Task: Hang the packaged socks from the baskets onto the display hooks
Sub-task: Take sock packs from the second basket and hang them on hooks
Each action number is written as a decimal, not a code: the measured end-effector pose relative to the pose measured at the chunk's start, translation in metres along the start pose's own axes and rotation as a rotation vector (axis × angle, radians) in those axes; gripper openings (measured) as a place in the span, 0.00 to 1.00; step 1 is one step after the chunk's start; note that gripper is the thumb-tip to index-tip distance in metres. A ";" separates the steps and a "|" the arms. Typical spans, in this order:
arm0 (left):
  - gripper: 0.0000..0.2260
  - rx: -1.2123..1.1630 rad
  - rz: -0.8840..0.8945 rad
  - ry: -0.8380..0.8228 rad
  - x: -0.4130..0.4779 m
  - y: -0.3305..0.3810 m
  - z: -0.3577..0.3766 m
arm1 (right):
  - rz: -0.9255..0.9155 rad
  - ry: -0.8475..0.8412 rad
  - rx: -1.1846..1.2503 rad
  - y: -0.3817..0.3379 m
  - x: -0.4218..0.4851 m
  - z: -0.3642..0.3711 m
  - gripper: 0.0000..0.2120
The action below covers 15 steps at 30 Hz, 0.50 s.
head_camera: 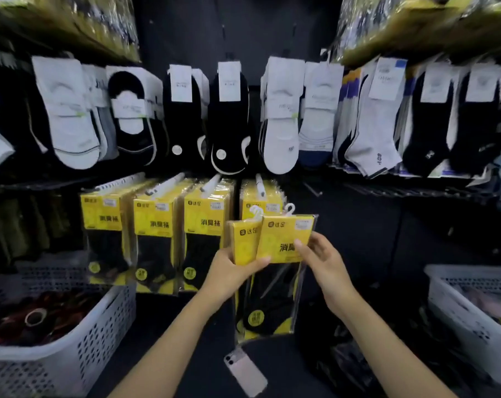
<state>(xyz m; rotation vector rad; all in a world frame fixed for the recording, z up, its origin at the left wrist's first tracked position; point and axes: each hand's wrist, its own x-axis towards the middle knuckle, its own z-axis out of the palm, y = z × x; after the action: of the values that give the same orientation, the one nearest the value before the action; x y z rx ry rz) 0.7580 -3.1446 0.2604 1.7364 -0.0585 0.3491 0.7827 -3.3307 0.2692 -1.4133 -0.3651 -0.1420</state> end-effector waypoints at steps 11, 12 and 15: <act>0.24 0.117 0.096 -0.049 0.046 0.019 0.028 | 0.030 0.156 0.020 -0.004 0.039 -0.050 0.08; 0.24 0.128 0.121 -0.030 0.050 0.021 0.026 | 0.037 0.182 0.013 -0.003 0.042 -0.058 0.08; 0.24 0.103 0.154 0.033 0.061 0.023 0.019 | 0.043 0.270 -0.002 -0.002 0.055 -0.079 0.06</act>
<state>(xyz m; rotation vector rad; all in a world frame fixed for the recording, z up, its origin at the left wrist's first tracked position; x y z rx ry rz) 0.8144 -3.1581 0.2953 1.8327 -0.1530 0.5015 0.8461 -3.4015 0.2806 -1.3820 -0.1114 -0.2943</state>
